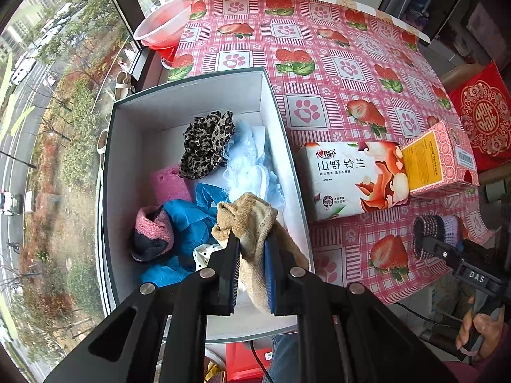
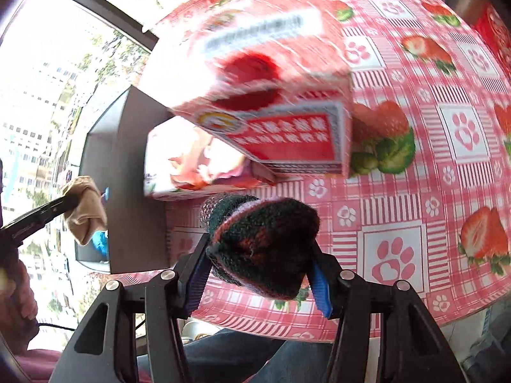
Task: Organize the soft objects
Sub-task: 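Lower the beige sock into the white box with the left tool while the right tool lowers the knit cap, then open the left tool to drop the sock while the right tool releases the knit cap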
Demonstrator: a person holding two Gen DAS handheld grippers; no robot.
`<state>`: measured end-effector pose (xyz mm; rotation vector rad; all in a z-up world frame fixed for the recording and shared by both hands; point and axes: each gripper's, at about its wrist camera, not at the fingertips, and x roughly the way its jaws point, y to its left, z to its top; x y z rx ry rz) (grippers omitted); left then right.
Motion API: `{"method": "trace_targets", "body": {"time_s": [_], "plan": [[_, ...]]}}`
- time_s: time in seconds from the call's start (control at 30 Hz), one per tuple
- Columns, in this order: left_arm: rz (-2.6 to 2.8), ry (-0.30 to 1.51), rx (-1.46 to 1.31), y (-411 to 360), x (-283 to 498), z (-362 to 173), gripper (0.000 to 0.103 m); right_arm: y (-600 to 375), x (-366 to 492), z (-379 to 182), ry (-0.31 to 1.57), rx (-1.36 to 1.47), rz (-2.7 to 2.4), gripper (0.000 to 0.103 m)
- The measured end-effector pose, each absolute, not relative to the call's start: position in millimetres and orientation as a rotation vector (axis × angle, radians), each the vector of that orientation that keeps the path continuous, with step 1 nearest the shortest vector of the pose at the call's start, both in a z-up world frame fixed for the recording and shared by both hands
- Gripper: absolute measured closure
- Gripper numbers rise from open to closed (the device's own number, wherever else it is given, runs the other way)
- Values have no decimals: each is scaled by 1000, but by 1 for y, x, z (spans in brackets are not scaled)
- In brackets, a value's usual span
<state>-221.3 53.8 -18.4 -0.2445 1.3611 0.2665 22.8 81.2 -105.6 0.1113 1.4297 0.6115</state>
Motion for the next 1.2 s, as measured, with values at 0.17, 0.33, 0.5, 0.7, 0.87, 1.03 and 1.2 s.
{"method": "trace_targets", "body": {"time_s": [0.17,0.33,0.5,0.7,0.87,1.03,1.2], "plan": [[330,1329,-293,64,-228,-13,88,129,32,-59,1388,13,777,46],[411,1315,-319,76,-237,-14,88,201,28,-29,1353,-103,934,46],[467,1323,-360,87,-243,-22,88,269,31,-15,1369,-154,1026,46],[506,1323,-395,98,-249,-29,88,320,21,-4,1364,-255,1099,46],[529,1317,-424,107,-249,-32,88,346,19,-7,1368,-311,1121,46],[538,1312,-440,110,-246,-34,88,362,19,-10,1369,-369,1124,46],[584,1255,-384,108,-244,-22,42,381,22,-16,1404,-415,1143,29]]}}
